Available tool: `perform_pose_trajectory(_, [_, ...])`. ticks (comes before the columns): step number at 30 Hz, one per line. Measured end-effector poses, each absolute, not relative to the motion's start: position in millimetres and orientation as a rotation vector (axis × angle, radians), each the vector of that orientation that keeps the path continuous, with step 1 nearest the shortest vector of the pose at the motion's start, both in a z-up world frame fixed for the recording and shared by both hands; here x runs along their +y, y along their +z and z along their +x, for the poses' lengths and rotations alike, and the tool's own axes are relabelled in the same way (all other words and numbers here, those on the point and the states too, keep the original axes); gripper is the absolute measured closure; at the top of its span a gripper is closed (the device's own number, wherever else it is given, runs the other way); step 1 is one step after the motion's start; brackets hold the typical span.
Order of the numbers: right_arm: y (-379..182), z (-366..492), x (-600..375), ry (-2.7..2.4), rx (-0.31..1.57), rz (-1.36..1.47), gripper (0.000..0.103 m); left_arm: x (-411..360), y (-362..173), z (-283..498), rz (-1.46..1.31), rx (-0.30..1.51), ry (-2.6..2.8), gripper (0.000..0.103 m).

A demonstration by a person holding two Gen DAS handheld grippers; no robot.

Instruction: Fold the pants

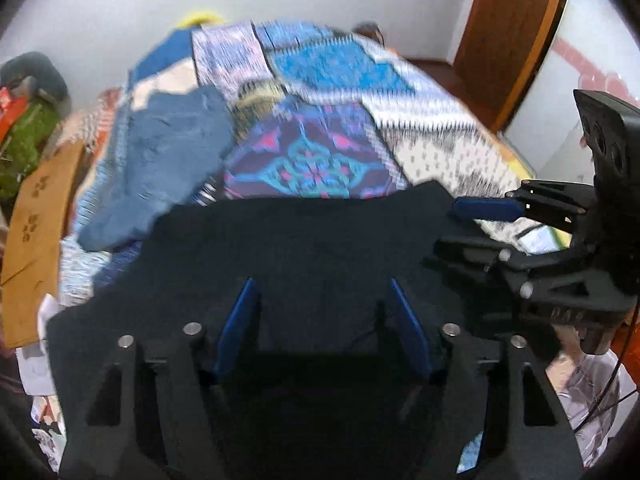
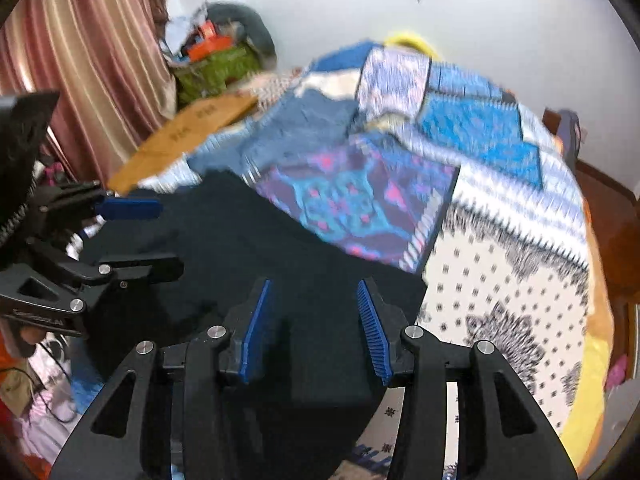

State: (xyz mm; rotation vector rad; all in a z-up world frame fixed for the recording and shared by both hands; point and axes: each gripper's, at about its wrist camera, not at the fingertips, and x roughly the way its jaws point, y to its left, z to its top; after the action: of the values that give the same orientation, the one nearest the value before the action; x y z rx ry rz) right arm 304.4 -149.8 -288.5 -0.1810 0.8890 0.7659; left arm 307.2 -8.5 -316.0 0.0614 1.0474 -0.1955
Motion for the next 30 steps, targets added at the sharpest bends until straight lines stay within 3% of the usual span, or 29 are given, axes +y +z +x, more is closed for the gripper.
perform_pose_trajectory(5, [-321,300,-149,0.774,0.947,-0.233,0.062,-20,-339,305,0.168,1.055,-0.197,0.038])
perform_pose_trajectory(21, [-311,246,-181,0.703,0.944,-0.27,0.062,16,-327,239,0.18,1.05,-0.129,0.036])
perform_pose_trajectory(27, [-286,240,-173,0.694,0.898,-0.259,0.062,46,-297,214,0.136,0.981,-0.027,0.036])
perform_pose_trajectory(30, [-268,234,-164,0.708,0.847,-0.254,0.053,64,-280,201,0.116,0.936,0.022,0.036])
